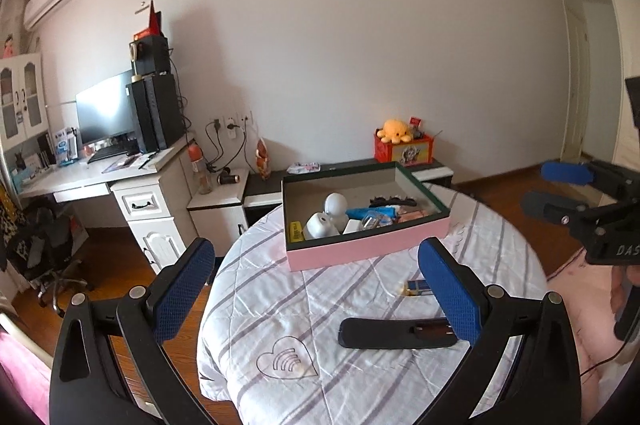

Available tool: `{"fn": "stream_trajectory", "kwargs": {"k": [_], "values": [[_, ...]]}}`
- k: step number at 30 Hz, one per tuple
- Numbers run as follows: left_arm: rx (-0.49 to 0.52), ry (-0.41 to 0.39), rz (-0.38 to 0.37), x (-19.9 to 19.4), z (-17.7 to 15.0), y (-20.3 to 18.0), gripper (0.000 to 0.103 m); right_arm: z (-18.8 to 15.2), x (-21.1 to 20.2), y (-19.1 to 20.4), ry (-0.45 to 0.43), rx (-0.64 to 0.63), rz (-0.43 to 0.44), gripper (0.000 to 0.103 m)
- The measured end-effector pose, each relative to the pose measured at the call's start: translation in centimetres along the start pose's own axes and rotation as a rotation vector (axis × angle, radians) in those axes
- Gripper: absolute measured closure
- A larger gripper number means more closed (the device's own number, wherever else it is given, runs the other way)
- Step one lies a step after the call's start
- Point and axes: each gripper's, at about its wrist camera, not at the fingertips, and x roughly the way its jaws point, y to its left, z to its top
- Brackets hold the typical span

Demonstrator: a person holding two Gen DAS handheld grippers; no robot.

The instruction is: Organize rigid objects

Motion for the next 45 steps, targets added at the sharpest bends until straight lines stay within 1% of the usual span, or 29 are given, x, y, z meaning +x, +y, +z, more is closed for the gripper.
{"fn": "stream_trajectory", "kwargs": {"k": [6,7,11,18,24,26,28,33,36,38,40,41,42,45], "values": [[-0.020,-0.032,0.044,-1.6,-0.3,0.1,0.000,-0.3,-1.1,0.3,-0.021,0.001,-0.001,0.022],[-0.024,-0.037,0.041,-1.8,-0.3,0.2,0.000,-0.4,-1.3,0.3,-0.022,0.002,0.001,0.022],[-0.027,-0.035,0.054,-1.9,-0.6,0.4,0.000,-0.6,-1.5,0.2,-0.029,0.005,0.002,0.022],[-0.029,-0.011,0.089,-0.8,-1.0,0.7,0.000,-0.8,-1.2,0.0,-0.013,0.008,0.006,0.022],[0.014,0.037,0.081,1.2,-1.8,0.6,0.000,-1.3,0.9,-0.6,0.032,0.018,0.010,0.021],[0.042,0.067,0.065,2.3,-2.6,0.3,0.000,-1.8,2.1,-1.0,0.065,0.018,0.011,0.022],[0.062,0.098,0.034,3.5,-3.6,0.1,0.000,-2.5,3.5,-1.4,0.104,0.014,0.003,0.022],[0.124,0.216,-0.071,7.3,-6.9,-1.0,0.000,-5.2,7.6,-2.2,0.231,-0.001,0.001,0.022],[0.162,0.290,-0.096,9.9,-8.9,-2.0,0.000,-7.2,10.2,-2.7,0.311,-0.012,-0.007,0.022],[0.187,0.342,-0.104,11.4,-10.1,-2.6,0.000,-8.1,10.9,-2.9,0.334,-0.019,-0.036,0.022],[0.227,0.383,-0.106,12.4,-11.3,-3.4,0.000,-9.1,10.6,-3.1,0.347,0.000,-0.002,0.022],[0.245,0.394,-0.115,12.6,-11.6,-3.7,0.000,-9.5,10.2,-3.2,0.357,0.015,0.029,0.022],[0.262,0.400,-0.129,12.8,-12.0,-4.1,0.000,-9.9,9.8,-3.2,0.361,0.023,0.036,0.022],[0.289,0.405,-0.157,13.2,-12.4,-5.3,0.000,-11.1,8.8,-3.0,0.385,0.009,0.014,0.022]]}}
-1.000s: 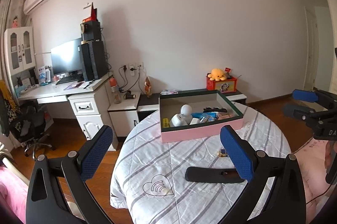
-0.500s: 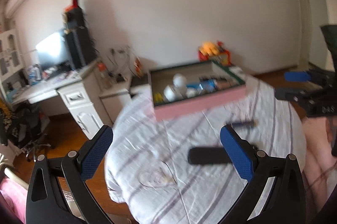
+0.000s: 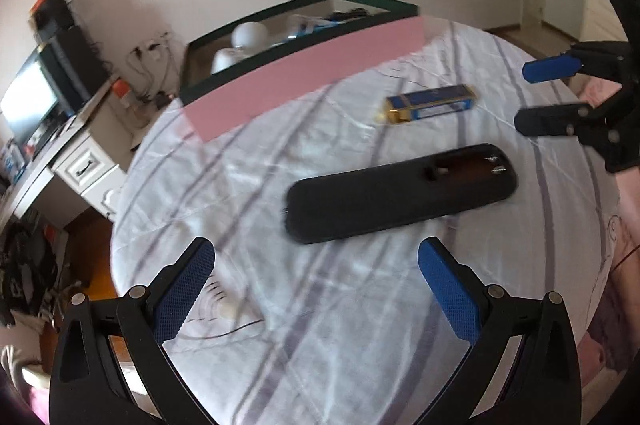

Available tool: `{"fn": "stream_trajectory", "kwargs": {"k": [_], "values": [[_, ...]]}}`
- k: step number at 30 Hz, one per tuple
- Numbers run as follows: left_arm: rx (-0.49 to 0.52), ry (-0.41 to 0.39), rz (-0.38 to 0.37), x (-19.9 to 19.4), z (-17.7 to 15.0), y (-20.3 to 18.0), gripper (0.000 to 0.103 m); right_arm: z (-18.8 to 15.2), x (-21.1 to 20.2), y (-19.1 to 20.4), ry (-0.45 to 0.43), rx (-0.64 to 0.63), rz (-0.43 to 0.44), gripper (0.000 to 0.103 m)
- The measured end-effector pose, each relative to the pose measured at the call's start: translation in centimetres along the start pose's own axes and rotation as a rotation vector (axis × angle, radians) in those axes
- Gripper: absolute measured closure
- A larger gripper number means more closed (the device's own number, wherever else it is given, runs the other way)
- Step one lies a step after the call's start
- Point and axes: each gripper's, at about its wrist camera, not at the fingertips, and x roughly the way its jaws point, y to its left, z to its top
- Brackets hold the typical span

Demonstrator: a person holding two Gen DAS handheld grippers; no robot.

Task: Organize rigid objects
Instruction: 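Move the left tool to the black remote control and grasp it, then lift the black remote control with the left tool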

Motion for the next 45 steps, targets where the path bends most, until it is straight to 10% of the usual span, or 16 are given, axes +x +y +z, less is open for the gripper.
{"fn": "stream_trajectory", "kwargs": {"k": [8,20,24,35,45], "values": [[0.174,-0.013,-0.048,1.9,2.1,-4.0,0.000,-1.3,0.5,-1.9,0.021,0.085,0.000,0.022],[-0.218,0.069,-0.135,5.6,3.8,0.7,0.008,-1.9,0.9,-2.7,0.015,0.140,0.022,0.022],[-0.235,0.056,-0.105,5.5,3.8,1.2,0.045,-1.4,1.2,-2.5,0.007,0.146,0.032,0.022],[-0.063,0.062,-0.185,3.6,3.5,-1.3,0.072,-0.7,2.0,-2.3,0.013,0.131,0.038,0.021],[0.027,0.063,-0.183,4.4,5.6,-4.1,0.055,-1.6,1.7,-3.5,0.023,0.162,0.018,0.022]]}}
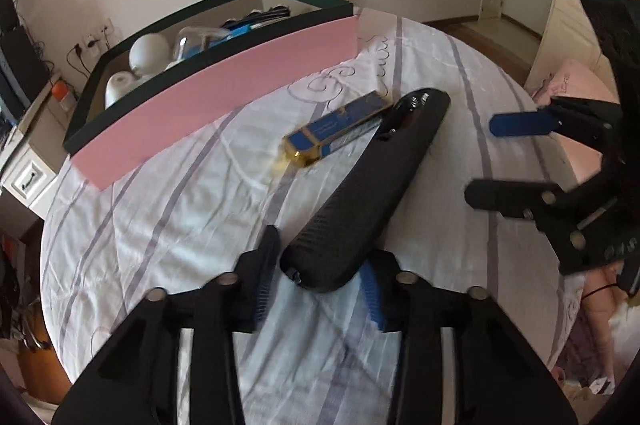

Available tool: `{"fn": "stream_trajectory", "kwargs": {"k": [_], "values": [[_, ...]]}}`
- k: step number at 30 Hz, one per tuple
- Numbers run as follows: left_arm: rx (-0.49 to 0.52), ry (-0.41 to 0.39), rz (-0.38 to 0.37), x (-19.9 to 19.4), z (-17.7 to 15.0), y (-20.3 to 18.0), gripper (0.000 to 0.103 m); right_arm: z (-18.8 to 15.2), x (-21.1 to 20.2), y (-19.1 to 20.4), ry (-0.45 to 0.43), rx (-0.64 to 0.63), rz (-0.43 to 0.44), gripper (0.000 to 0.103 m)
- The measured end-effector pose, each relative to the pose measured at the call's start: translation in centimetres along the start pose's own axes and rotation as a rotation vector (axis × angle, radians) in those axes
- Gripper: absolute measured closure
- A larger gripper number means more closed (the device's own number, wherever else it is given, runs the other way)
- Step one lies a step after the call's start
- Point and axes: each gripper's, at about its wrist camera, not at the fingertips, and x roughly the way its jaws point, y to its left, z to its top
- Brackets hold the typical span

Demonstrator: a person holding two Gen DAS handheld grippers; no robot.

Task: Organize rigid objects
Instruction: 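Lift the black remote control with the left tool, then grasp the blue-and-gold box with the right tool while the left tool holds the remote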

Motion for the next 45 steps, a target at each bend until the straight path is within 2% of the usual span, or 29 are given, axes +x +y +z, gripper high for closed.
{"fn": "stream_trajectory", "kwargs": {"k": [5,8,10,12,16,19,23,27,34,39,45], "values": [[0.072,-0.004,-0.002,0.5,1.2,-1.9,0.040,0.0,-0.1,-1.1,-0.017,0.036,-0.012,0.022],[0.115,-0.004,-0.003,0.7,1.7,-3.0,0.038,0.2,0.2,-1.6,-0.014,0.049,-0.024,0.022],[0.130,-0.003,-0.007,1.0,2.2,-3.6,0.039,0.2,0.1,-1.6,-0.015,0.045,-0.023,0.022],[0.123,0.000,-0.034,1.4,2.6,-3.8,0.047,0.1,0.1,-1.6,-0.014,0.044,-0.020,0.022],[0.093,-0.015,-0.066,1.4,2.6,-3.3,0.051,-0.1,-0.1,-1.8,-0.016,0.048,-0.016,0.022],[0.051,-0.021,-0.103,0.8,1.8,-2.7,0.054,-0.2,-0.3,-1.7,-0.015,0.049,-0.021,0.022],[-0.023,-0.031,-0.104,-0.3,-0.1,-1.5,0.055,-0.3,-0.4,-1.4,-0.009,0.043,-0.026,0.022],[-0.126,-0.028,-0.080,-1.6,-1.8,0.0,0.055,-0.1,-0.3,-0.7,-0.003,0.031,-0.024,0.022],[-0.248,-0.026,0.023,-3.6,-5.1,3.3,0.054,0.9,0.6,1.5,0.003,-0.031,-0.008,0.022],[-0.344,-0.022,0.103,-3.5,-5.8,5.7,0.053,2.6,2.3,2.5,0.002,-0.099,-0.005,0.022],[-0.328,-0.007,0.134,-2.3,-5.4,6.0,0.048,5.0,4.7,2.8,0.024,-0.223,-0.039,0.022]]}}
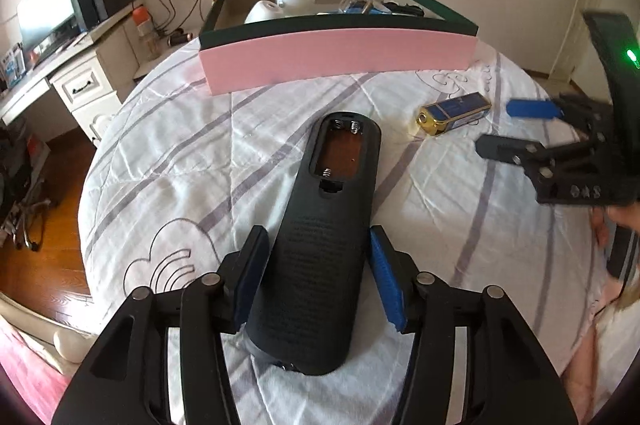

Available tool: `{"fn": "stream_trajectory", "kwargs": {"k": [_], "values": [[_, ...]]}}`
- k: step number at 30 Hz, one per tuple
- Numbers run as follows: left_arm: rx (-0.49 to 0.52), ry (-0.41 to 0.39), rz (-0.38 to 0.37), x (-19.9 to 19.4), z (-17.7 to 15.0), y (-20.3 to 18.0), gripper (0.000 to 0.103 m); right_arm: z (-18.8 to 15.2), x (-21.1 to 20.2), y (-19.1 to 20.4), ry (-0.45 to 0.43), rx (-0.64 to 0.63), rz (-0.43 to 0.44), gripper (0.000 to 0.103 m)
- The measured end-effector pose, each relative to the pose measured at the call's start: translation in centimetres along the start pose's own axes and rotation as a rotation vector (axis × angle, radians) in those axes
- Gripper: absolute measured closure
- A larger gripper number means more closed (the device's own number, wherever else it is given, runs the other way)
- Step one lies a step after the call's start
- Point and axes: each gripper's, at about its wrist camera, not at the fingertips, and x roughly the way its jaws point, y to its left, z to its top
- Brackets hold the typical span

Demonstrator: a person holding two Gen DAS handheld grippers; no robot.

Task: Organize rigid objects
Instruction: 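Grasp the blue-and-gold box with the right tool while the left tool holds the remote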

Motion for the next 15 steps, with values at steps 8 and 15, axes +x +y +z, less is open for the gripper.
{"fn": "stream_trajectory", "kwargs": {"k": [8,15], "values": [[0.010,-0.007,-0.006,0.3,0.3,0.4,0.039,1.8,1.8,0.5,0.017,-0.184,0.032,0.022],[0.016,-0.004,0.001,0.2,0.3,0.4,0.028,1.8,1.6,0.9,0.040,-0.208,0.146,0.049]]}}
